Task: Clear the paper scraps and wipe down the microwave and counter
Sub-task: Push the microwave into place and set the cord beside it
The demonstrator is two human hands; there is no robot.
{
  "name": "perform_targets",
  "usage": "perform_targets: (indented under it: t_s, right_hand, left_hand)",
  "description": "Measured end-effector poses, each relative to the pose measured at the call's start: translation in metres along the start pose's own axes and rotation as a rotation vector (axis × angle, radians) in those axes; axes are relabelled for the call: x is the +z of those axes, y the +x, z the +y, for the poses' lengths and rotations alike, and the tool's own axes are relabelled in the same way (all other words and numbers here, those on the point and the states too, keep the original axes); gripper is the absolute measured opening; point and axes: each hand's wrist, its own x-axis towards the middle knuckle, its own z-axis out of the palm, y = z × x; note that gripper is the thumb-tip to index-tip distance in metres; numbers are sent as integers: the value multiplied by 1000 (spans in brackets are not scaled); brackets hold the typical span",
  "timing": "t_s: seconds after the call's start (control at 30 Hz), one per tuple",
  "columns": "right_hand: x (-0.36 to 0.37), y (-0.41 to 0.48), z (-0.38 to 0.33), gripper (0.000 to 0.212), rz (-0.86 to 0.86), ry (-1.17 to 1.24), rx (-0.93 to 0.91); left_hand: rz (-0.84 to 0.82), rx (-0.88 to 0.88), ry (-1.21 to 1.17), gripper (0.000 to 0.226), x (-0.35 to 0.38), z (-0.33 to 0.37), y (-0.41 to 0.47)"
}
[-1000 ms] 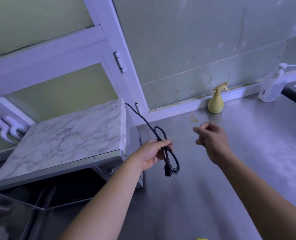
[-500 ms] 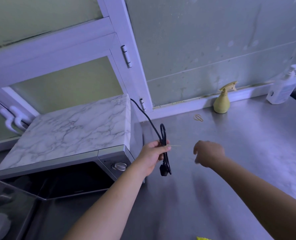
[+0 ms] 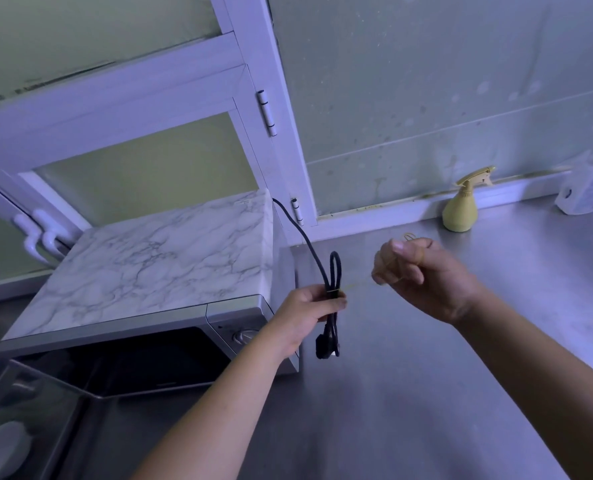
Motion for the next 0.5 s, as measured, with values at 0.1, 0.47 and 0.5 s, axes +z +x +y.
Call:
perform_targets:
  t_s: [0.1, 0.47, 0.5]
  right_hand:
    - [-12, 1, -4, 55, -104, 106, 117]
    - [-6, 17, 29, 106, -217, -1018, 835]
    - [-4, 16, 38, 99, -202, -895, 800]
  left_hand:
    - [-15, 28, 17, 14, 0, 9, 0]
    - [130, 110, 216, 12, 24, 14, 4]
    - [137, 110, 189, 13, 27, 15, 3]
